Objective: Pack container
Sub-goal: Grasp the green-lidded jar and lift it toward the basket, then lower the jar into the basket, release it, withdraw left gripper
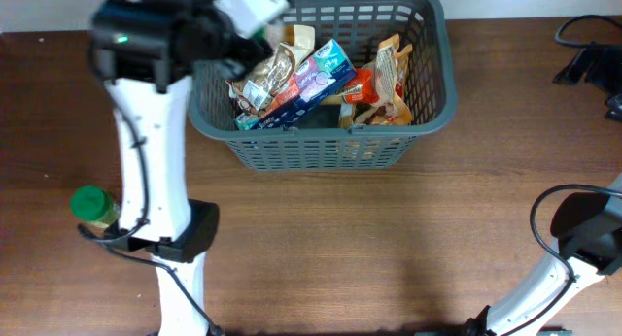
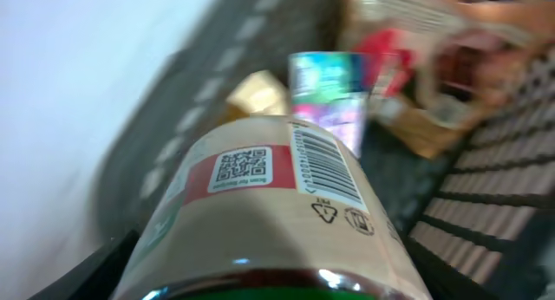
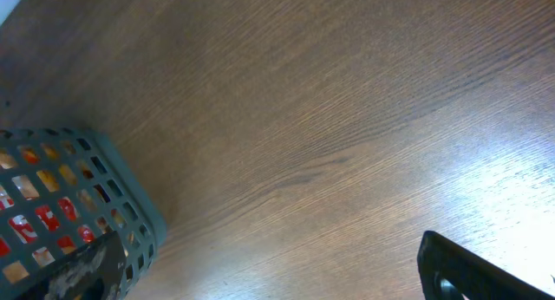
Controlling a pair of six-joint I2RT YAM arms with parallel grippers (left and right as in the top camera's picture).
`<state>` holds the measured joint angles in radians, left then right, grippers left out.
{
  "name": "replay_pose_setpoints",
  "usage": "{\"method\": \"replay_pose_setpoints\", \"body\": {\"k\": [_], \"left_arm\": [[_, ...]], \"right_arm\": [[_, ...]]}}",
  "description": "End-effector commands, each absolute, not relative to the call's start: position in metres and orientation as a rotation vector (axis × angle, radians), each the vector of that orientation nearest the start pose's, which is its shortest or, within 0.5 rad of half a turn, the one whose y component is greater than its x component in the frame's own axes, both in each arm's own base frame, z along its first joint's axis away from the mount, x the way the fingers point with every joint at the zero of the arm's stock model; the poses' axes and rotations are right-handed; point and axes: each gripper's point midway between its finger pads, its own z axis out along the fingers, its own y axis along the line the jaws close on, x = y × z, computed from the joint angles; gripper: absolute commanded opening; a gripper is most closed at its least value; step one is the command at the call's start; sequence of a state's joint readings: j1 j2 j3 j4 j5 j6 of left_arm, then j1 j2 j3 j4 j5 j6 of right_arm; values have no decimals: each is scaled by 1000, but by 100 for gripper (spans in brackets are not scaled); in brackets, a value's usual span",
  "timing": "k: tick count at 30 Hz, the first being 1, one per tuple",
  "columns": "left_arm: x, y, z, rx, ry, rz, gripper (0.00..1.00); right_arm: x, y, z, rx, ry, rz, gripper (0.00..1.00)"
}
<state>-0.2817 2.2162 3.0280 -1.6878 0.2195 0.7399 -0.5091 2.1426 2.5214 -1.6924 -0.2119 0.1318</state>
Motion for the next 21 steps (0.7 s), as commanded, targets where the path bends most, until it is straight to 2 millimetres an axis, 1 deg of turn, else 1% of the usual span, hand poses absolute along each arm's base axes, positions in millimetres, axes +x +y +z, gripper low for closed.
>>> {"method": "replay_pose_setpoints", "body": {"k": [1,3,4,5,6,8,9,10,13,16,19,21], "left_arm": [[420,-189,332,1471,2025,-121,2],[417,-196,309,1546,2061,-150,2],[413,-200,292,1600,2090,-177,2],[411,-202,280,1624,2121,-198,2],[407,-204,262,1657,2168,-227,2],[403,-206,240,1693,2219,-259,2],[401,-209,223,1718,2251,-281,2],[400,-210,210,1735,2272,-295,2],[397,-213,179,1771,2318,-326,2],[389,-216,148,1810,2359,-356,2],[380,-218,121,1845,2393,-381,2],[376,-217,107,1858,2409,-391,2]], "right_arm": [[393,-176,247,867,2710,251,99],[393,-176,247,867,2710,251,99],[393,-176,247,867,2710,251,99],[393,-176,247,867,2710,251,99],[393,-176,247,867,2710,251,99],[393,-176,247,867,2710,251,99],[393,-176,247,867,2710,251,99],[393,-176,247,867,2710,251,99],[393,-176,247,867,2710,250,99],[393,-176,247,867,2710,250,99],[393,-176,247,867,2710,250,99],[393,-176,247,867,2710,250,99]]}}
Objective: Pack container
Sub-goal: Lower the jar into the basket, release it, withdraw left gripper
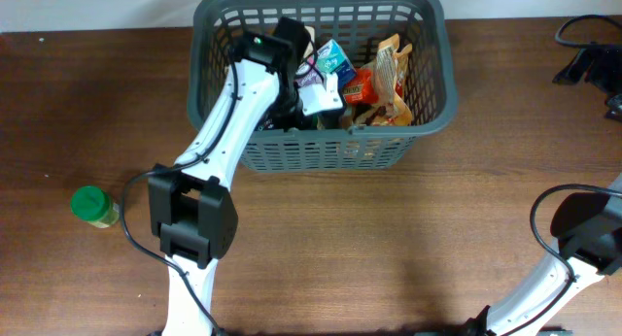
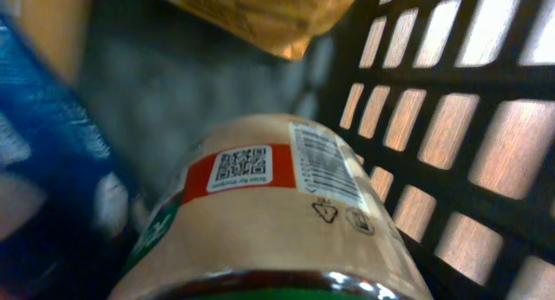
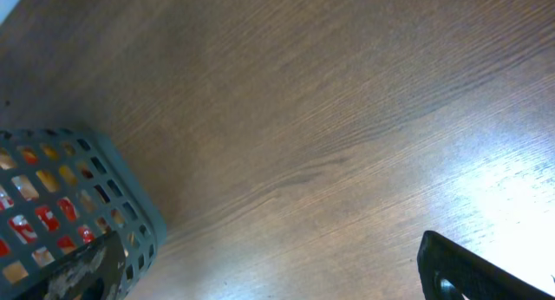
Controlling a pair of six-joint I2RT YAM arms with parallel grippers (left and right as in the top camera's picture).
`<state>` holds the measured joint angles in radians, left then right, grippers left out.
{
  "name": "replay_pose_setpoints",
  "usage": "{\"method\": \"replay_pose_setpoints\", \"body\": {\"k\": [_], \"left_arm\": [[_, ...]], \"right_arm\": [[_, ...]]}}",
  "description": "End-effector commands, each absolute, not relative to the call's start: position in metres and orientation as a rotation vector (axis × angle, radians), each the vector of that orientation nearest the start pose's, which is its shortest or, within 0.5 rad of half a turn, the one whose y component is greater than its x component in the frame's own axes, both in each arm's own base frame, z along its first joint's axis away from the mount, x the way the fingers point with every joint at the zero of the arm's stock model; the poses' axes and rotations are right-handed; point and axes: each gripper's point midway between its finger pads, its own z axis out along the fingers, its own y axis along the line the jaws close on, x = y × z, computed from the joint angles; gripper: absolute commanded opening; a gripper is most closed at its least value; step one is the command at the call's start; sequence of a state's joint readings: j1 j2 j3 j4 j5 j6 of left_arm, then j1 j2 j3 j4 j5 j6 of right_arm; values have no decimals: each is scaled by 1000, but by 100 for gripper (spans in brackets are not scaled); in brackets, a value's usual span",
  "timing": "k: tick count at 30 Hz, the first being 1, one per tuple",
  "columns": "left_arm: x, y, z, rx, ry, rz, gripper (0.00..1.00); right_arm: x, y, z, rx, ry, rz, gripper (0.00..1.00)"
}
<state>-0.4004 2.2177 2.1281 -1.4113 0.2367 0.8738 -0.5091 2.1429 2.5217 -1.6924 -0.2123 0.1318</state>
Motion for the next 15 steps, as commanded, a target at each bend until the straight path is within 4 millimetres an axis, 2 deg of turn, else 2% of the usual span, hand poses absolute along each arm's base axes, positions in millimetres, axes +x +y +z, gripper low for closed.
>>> {"method": "replay_pose_setpoints", "body": {"k": [1,2,4,5,7,9,12,15], "left_arm": [[374,-217,102,1863,2415,-395,7],[373,-217,98,1865,2420,-397,15],[373,-216,95,1865,2424,-399,63],[373,-217,95,1864,2423,-398,97],[377,-217,101,1820,2440,-384,99],[388,-218,117,1692,2486,-341,99],[405,-214,157,1537,2491,-252,99],[413,-210,210,1406,2430,-228,99]], "right_arm": [[393,-176,247,867,2710,250,99],[393,-176,247,867,2710,250,99],[393,-176,247,867,2710,251,99],[393,-176,247,867,2710,251,99],[393,-176,247,867,2710,251,99],[393,-176,247,867,2710,251,99],[393,-176,247,868,2711,251,99],[393,-176,247,867,2710,250,99]]}}
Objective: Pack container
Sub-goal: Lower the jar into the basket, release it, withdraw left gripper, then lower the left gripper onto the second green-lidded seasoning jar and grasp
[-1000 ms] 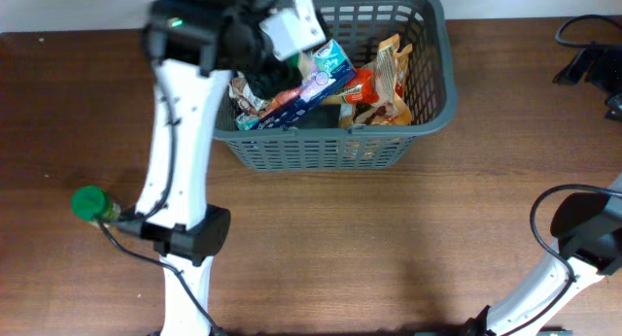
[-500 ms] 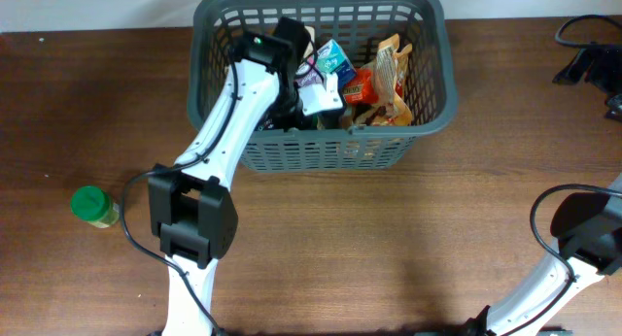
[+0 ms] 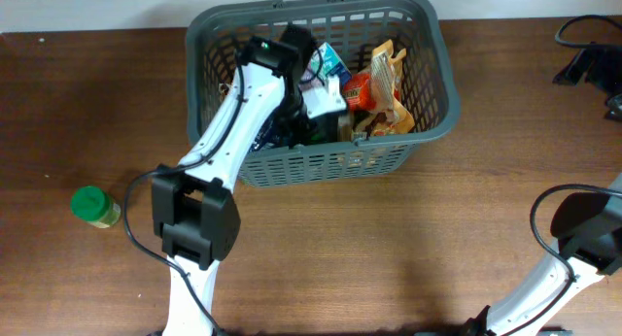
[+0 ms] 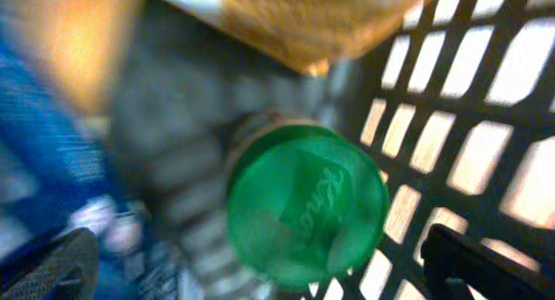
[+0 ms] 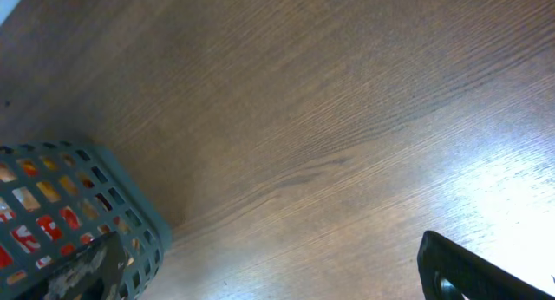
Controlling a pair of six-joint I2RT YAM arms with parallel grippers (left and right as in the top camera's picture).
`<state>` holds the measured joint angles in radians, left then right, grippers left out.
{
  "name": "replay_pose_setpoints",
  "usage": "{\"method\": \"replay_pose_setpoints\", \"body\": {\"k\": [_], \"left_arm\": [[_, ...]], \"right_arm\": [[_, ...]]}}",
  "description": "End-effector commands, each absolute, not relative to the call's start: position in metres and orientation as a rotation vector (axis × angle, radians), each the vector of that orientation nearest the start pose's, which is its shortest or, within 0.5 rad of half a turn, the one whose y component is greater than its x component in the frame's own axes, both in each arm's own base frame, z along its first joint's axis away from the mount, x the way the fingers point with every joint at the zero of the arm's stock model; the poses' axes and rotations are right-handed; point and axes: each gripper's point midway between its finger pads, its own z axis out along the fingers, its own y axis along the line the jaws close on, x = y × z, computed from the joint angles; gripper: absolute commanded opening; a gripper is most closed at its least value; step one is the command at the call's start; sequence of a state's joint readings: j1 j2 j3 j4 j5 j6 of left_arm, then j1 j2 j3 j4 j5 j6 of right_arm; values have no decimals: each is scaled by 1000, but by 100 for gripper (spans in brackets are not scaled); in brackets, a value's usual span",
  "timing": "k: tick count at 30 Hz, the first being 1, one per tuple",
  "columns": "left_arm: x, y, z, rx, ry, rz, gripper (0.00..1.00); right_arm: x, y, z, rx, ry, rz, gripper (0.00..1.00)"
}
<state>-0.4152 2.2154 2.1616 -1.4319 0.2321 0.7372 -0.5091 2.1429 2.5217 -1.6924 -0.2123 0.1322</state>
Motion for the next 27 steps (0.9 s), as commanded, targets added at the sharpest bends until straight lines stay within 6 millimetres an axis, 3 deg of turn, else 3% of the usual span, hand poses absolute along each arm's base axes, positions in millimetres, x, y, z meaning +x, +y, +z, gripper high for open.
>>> {"method": "replay_pose_setpoints", "body": {"k": [1,4,6,9,12,13,15,18,23,25,26,27], "left_arm": [[413,-207,234,1358,2397,-218,99],[409,-191,289,1249,2316,-183,99],[405,-168,323,1162,2274,-129,99],[406,-112,355,918,2313,26,99],[406,-40,365,524,2429,162,99],[399,3,359,250,2514,170,99],[384,50,341,-57,2622,156,99],[364,103,310,-324,2738,161,99],[332,167,243,-635,2888,116,99],[324,180,213,-724,2917,53,99],[316,185,182,-764,2944,-61,99],[312,186,169,-781,2954,-107,99]], "right_arm": [[393,-176,247,867,2710,250,99],[393,-176,247,867,2710,250,99],[393,-176,247,867,2710,250,99],[393,-176,247,867,2710,250,99],[393,-176,247,867,2711,250,99],[393,-176,247,867,2710,250,99],[393,-176,247,867,2710,250,99],[393,-177,247,866,2708,249,99],[394,-177,247,864,2704,247,99],[395,-177,247,863,2702,247,99],[395,-178,248,862,2700,246,99],[395,-178,247,862,2701,246,99]]}}
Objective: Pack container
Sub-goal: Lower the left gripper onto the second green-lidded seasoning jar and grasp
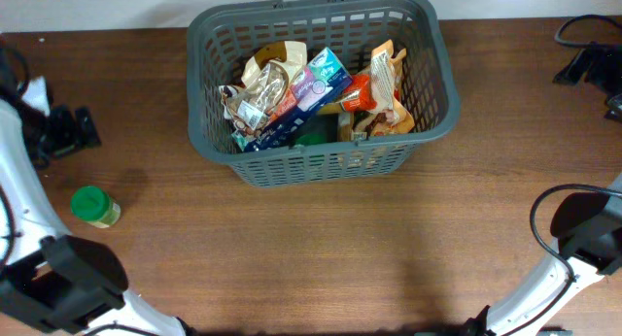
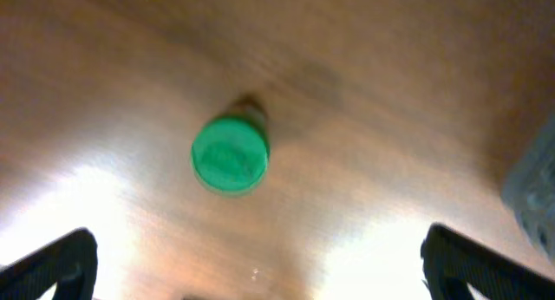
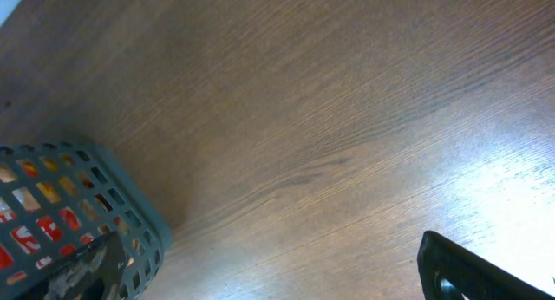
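Observation:
The grey basket (image 1: pixel 439 79) stands at the table's back middle, packed with snack bags, a blue box (image 1: pixel 296 93) and a green-lidded jar (image 1: pixel 313 136) by its front wall. A second green-lidded jar (image 1: pixel 94 206) stands on the table at the left; in the left wrist view this jar (image 2: pixel 229 155) lies below and ahead of the fingers. My left gripper (image 1: pixel 76 130) hovers above the table near the left edge, and in its wrist view the left gripper (image 2: pixel 260 258) is open and holds nothing. My right gripper (image 3: pixel 279 270) is open over bare wood.
Black cables and gear (image 1: pixel 588 54) lie at the back right. The right arm (image 1: pixel 581 241) rests at the front right. A basket corner (image 3: pixel 82 209) shows at the lower left of the right wrist view. Brown wood table (image 1: pixel 389 249) stretches in front of the basket.
My left gripper was open inside the basket over a green-lidded jar. It is now out of the basket, at the table's left above the other jar. The right arm is unchanged.
My left gripper first held a green-lidded jar above the basket's back left corner. Then it was down inside the basket with the jar. Then it was open, the jar standing by the front wall and the basket skewed. Now it is over the left jar.

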Controlling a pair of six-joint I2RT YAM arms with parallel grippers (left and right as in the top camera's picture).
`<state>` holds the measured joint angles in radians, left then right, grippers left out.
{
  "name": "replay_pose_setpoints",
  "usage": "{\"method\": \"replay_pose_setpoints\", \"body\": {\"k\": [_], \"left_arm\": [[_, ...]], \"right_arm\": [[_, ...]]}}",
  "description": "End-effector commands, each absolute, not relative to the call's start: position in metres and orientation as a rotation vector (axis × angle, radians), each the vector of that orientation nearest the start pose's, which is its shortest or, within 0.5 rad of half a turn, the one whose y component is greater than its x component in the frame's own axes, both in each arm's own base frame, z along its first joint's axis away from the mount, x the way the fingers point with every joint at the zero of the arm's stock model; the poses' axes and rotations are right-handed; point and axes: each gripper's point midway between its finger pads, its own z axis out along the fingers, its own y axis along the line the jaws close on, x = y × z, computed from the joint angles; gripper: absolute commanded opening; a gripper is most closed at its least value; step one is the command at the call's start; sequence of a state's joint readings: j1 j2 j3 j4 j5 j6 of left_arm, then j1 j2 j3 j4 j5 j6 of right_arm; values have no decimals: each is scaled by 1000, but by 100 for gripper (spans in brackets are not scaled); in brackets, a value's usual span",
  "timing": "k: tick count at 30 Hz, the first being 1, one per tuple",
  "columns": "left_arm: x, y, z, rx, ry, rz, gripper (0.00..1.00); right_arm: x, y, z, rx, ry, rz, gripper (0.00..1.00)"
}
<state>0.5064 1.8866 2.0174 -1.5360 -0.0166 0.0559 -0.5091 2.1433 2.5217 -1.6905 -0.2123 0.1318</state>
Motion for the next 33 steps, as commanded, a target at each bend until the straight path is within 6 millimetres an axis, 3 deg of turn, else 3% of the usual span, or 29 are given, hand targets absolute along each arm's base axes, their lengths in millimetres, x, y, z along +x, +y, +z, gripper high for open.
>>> {"method": "replay_pose_setpoints", "body": {"k": [1,2,5,11,20,33], "left_arm": [[308,187,158,-806,2961,-130,99],[302,190,141,-838,2975,-147,99],[299,191,115,-820,2990,-152,99],[301,192,77,-811,2971,-139,99],[288,209,51,-870,2983,51,99],[297,208,15,-872,3002,-17,99]], "right_arm": [[395,-178,248,862,2700,246,99],[395,-178,248,862,2700,246,99],[395,-178,248,862,2700,246,99],[395,-177,247,863,2702,247,99],[393,-176,247,867,2711,250,99],[393,-176,247,867,2710,250,99]]}}
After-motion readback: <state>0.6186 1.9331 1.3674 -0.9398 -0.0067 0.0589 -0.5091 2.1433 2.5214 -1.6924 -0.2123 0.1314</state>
